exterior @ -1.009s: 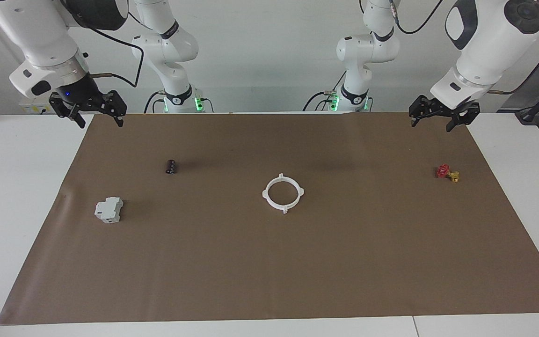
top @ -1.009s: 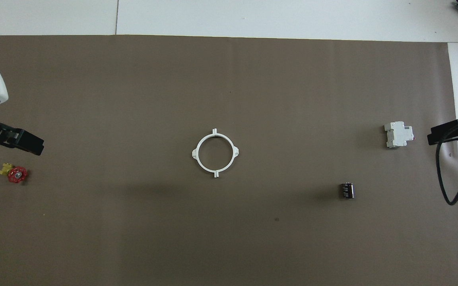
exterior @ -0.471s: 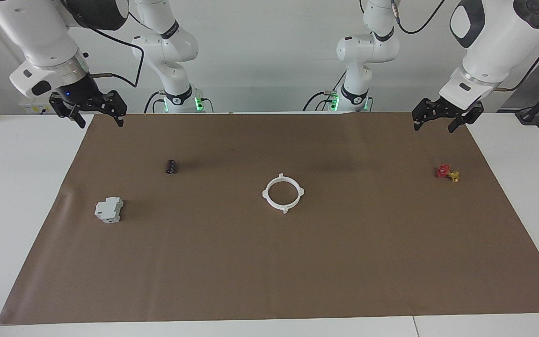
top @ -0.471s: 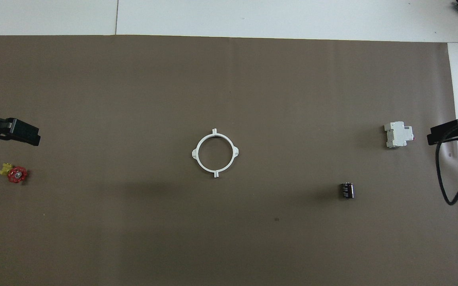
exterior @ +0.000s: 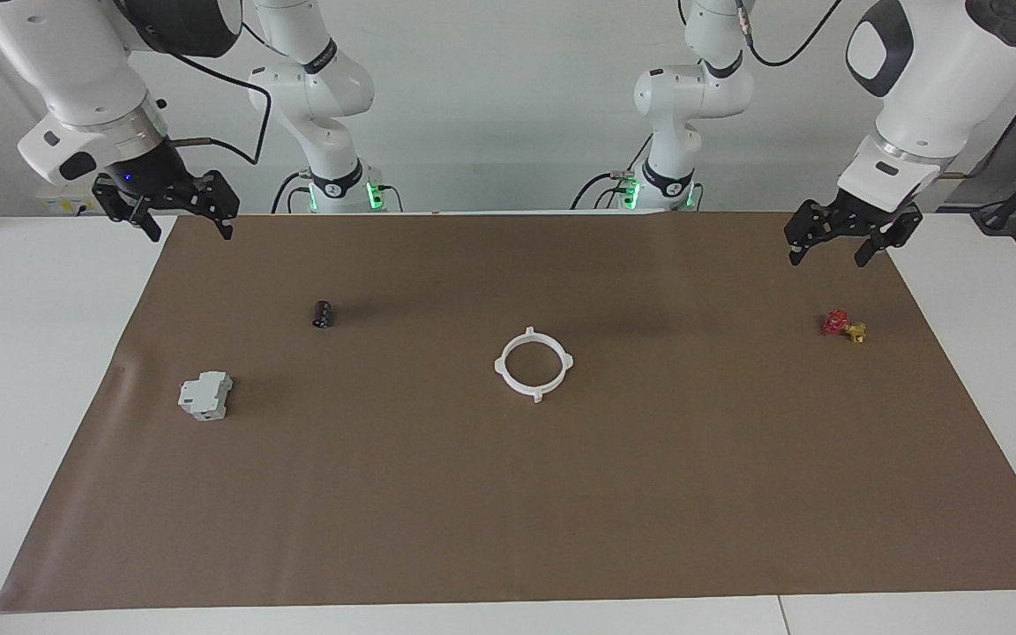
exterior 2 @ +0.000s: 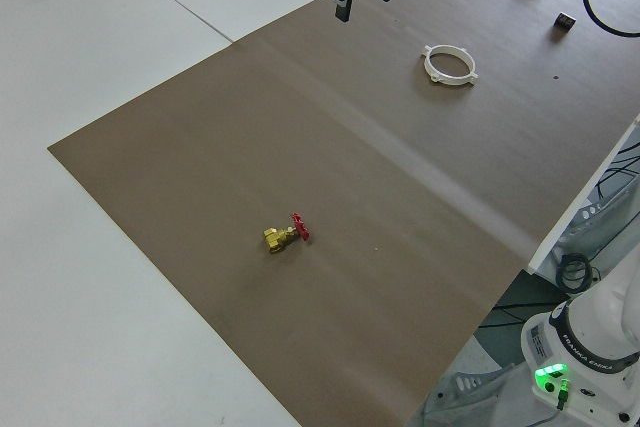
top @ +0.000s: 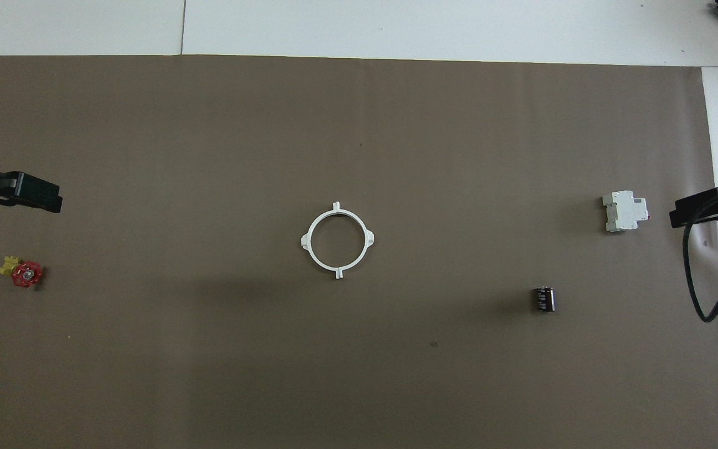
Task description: Assemble drain pipe with both arms
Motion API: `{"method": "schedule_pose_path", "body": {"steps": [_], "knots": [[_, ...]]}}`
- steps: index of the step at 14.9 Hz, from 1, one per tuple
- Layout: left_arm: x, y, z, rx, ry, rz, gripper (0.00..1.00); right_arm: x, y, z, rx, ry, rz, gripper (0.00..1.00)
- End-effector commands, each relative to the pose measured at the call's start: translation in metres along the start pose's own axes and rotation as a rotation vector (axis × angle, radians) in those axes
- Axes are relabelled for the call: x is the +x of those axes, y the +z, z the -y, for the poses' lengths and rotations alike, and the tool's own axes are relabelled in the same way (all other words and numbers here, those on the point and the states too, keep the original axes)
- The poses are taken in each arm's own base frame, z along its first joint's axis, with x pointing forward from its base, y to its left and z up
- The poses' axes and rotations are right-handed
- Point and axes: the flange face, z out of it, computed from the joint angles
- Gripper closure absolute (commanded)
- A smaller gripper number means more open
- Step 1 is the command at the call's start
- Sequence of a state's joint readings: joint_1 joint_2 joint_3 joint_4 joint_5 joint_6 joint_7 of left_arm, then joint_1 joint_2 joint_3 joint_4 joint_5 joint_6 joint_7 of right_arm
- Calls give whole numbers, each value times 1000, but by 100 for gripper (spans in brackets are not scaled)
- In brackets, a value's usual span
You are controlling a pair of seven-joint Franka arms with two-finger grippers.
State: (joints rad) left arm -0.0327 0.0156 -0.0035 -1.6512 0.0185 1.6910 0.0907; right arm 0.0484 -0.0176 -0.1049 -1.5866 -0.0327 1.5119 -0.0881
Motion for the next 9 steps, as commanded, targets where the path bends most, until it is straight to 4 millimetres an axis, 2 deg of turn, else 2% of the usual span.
{"method": "schedule_pose_path", "body": {"steps": [1, 9], "knots": [[-2, 15, 1, -11, -21, -15, 0, -3, -1, -4, -7, -5, 10, 0], [4, 17, -9, -12, 0, -28, 0, -3, -1, -3, -7, -6, 10, 0]]}}
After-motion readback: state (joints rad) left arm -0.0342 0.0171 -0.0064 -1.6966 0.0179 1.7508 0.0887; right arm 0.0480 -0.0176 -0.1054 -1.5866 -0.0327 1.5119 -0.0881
